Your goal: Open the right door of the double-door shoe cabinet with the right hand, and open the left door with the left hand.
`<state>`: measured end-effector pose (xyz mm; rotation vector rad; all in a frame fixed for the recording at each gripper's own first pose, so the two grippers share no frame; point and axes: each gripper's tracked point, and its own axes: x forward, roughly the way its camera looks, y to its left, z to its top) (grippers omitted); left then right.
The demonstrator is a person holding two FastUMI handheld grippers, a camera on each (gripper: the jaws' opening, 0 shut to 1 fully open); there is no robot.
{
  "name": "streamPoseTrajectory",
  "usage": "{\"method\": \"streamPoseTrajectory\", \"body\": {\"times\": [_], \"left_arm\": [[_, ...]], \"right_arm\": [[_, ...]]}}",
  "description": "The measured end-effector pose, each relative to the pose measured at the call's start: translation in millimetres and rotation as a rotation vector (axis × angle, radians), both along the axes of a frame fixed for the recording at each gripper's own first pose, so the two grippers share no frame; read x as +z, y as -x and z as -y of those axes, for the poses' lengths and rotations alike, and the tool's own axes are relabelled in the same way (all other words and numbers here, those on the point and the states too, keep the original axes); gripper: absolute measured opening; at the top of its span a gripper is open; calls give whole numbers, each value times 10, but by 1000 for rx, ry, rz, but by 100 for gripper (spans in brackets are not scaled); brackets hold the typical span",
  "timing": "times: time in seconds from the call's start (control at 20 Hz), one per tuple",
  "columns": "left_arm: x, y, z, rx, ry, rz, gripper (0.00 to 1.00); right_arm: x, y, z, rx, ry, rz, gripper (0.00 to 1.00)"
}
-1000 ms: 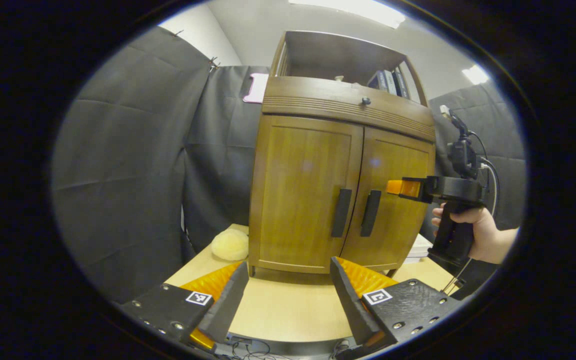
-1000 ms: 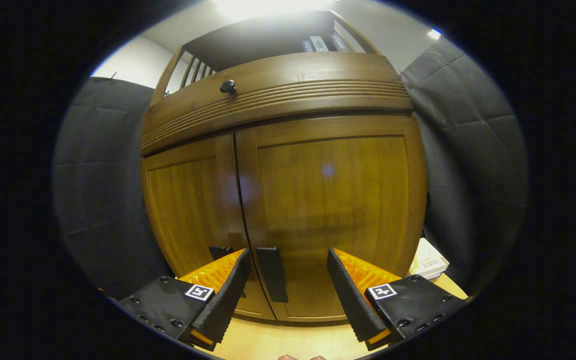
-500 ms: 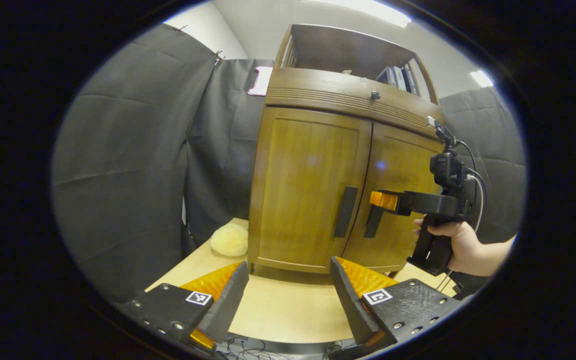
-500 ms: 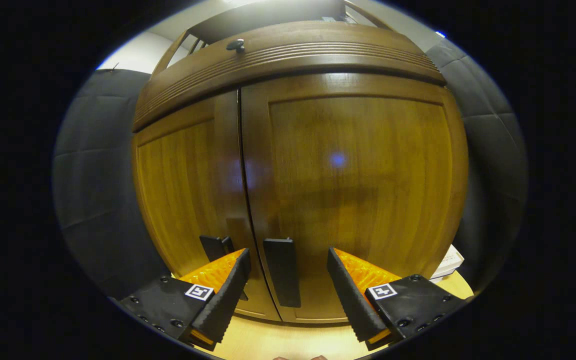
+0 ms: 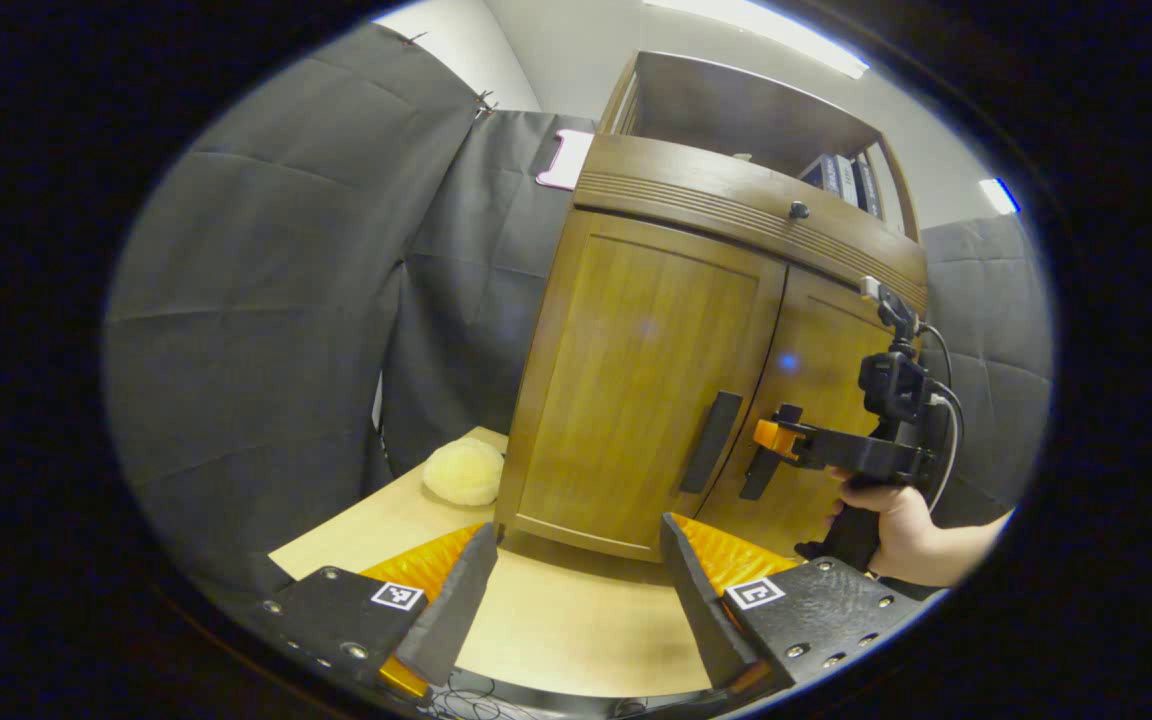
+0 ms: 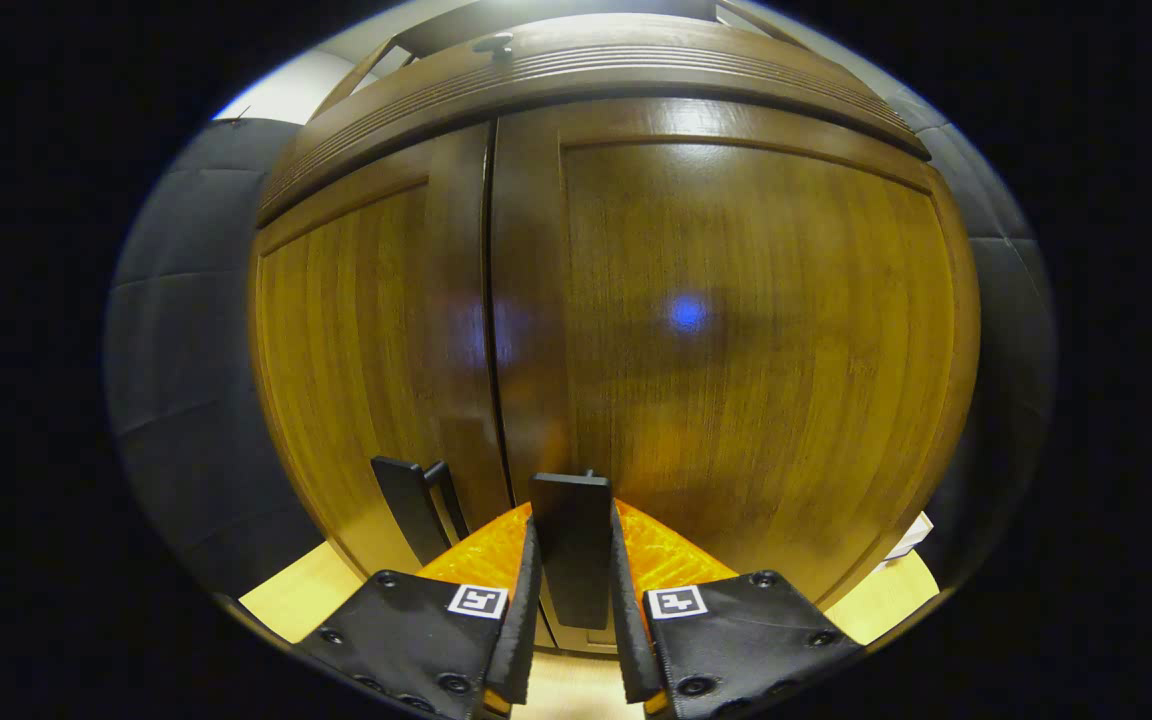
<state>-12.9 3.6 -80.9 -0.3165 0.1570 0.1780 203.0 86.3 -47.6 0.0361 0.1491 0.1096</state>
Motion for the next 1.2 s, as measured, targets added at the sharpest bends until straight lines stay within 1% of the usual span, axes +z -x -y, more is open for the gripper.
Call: {"method": "streamPoseTrajectory", "body": {"times": [0.1, 0.2, 0.3, 0.4, 0.45, 0.55, 0.6, 0.75, 0.8, 0.85, 1.05, 1.1, 1.15, 1.2], "left_arm": [[14, -6, 20, 0, 14, 9, 94], [38, -10, 20, -4, 13, 22, 94], [43, -3, 7, -10, -8, 20, 94], [37, 4, 17, -26, -18, 15, 94], [30, 4, 26, -36, -17, 12, 94], [38, 17, 54, -56, -15, 9, 94], [38, 25, 55, -61, -20, 12, 94], [91, 26, 40, -67, -39, 32, 93], [90, 21, 46, -70, -43, 38, 93], [88, 23, 47, -74, -46, 40, 93], [80, 42, 53, -87, -54, 30, 93], [80, 39, 61, -89, -53, 28, 93], [84, 36, 67, -93, -50, 27, 93], [77, 39, 71, -95, -47, 26, 93]], "right_arm": [[-12, -8, -7, 0, -3, 2, 37], [-4, 7, 1, 16, 9, 14, 32], [-21, -46, -1, 39, -6, 12, 24], [-26, -10, -2, 70, -11, -3, 12], [-11, 46, -3, 80, -15, -5, 11], [-23, 38, 0, 79, -3, -9, 10], [-15, 53, -1, 75, 1, -9, 7], [-29, 172, -1, 75, 8, -8, 7], [-32, 211, 1, 79, 9, -9, 14], [-41, 260, -1, 83, 11, -14, 11], [-49, 463, 12, 97, 9, -15, 10], [-54, 519, 19, 99, 11, -15, 7], [-58, 572, 32, 102, 11, -14, 10], [-66, 628, 44, 105, 9, -15, 10]]}}
